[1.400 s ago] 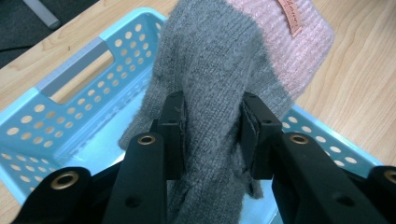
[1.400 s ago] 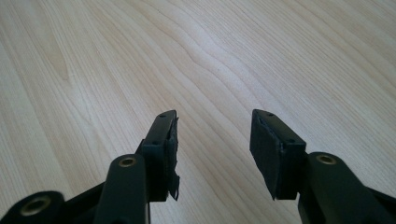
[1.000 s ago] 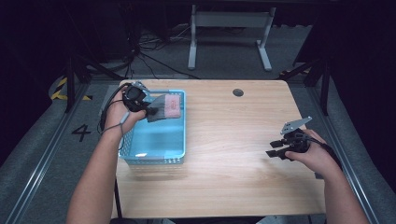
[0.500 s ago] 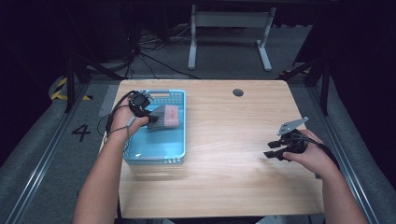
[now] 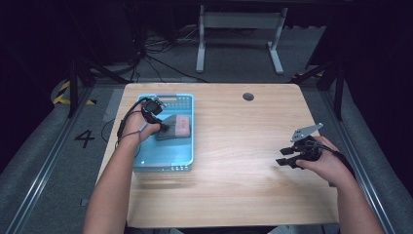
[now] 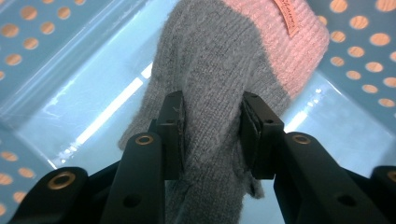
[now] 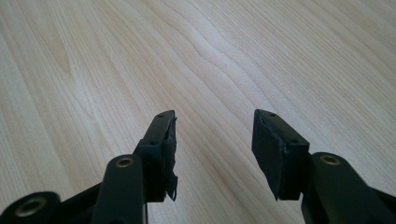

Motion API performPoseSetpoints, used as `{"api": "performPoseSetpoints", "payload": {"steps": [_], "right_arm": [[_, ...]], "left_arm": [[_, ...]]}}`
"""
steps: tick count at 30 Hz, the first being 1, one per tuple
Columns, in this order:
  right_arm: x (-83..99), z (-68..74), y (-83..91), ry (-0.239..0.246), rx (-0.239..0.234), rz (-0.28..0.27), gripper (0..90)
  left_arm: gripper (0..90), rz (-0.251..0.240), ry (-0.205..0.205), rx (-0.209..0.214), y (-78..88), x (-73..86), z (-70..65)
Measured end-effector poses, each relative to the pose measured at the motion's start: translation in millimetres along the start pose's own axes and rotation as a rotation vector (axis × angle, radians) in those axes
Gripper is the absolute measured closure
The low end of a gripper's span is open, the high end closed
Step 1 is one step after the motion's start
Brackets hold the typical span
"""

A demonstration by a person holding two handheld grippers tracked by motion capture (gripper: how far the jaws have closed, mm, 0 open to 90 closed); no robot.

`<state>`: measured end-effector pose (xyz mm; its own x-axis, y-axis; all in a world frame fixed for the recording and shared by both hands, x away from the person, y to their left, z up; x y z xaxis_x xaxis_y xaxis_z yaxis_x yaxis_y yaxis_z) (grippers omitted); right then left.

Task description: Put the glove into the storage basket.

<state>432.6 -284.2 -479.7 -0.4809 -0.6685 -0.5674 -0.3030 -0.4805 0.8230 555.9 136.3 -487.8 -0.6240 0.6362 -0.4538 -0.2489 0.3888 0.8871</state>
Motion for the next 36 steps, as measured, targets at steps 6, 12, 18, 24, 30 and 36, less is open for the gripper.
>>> {"api": "performPoseSetpoints", "payload": {"steps": [6,12,18,24,30,36], "right_arm": [[0.8,0.0,-0.7,-0.003,0.0,0.002,50.0],[1.0,-0.5,-1.1,-0.004,-0.001,-0.002,49.3],[0.7,-0.4,-0.3,-0.006,-0.001,-0.005,49.1],[-0.6,-0.8,-0.5,-0.005,-0.001,-0.01,48.3],[-2.9,-0.1,-1.8,-0.001,-0.004,-0.012,47.9],[-6.5,-2.7,-4.7,0.005,-0.006,-0.012,47.9]], "left_arm": [[63.2,0.013,0.003,0.005,-11.6,-0.6,0.7],[62.8,0.026,0.002,-0.002,-16.5,-0.2,3.5],[58.9,0.037,0.017,-0.012,-19.1,0.3,4.9],[54.1,0.018,0.002,-0.032,-18.3,-1.8,6.1],[51.2,-0.023,-0.008,-0.041,-12.6,-8.1,2.5],[51.2,-0.097,-0.02,-0.027,9.2,-21.1,-16.5]]}}
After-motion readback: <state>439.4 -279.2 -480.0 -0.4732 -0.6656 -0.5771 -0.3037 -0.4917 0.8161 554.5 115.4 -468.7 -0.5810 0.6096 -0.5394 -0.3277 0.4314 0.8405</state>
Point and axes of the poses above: each handheld gripper's, and its own axes: y roughly backward along the jaws, x roughly out of its underside, z roughly to its left, the point moved 10 cm from there along -y, roughly forward along the jaws, and after that the axes turned 1 degree about y, right-handed, at the moved point
